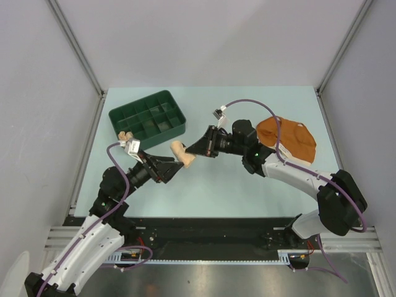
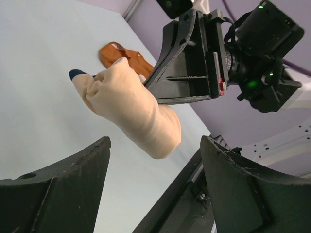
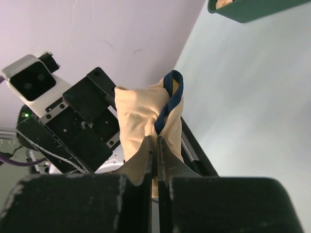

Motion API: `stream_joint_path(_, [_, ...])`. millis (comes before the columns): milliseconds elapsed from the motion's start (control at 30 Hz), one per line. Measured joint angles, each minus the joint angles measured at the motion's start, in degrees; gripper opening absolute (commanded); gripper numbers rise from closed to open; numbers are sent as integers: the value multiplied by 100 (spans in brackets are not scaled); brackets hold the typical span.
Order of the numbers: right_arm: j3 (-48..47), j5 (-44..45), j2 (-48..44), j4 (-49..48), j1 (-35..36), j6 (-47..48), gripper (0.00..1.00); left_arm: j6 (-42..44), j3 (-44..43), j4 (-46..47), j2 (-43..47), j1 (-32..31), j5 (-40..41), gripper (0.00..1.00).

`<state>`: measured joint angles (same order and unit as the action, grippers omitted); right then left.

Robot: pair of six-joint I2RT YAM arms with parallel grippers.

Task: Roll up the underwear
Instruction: Pick up the underwear from the center of the board.

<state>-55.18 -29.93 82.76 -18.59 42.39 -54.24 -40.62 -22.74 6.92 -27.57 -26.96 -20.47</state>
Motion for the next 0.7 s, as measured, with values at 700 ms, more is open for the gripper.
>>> stream_joint_path(700, [258,-562,0,-1751,20,-1589,0,-660,52,1353,46,0,181,62])
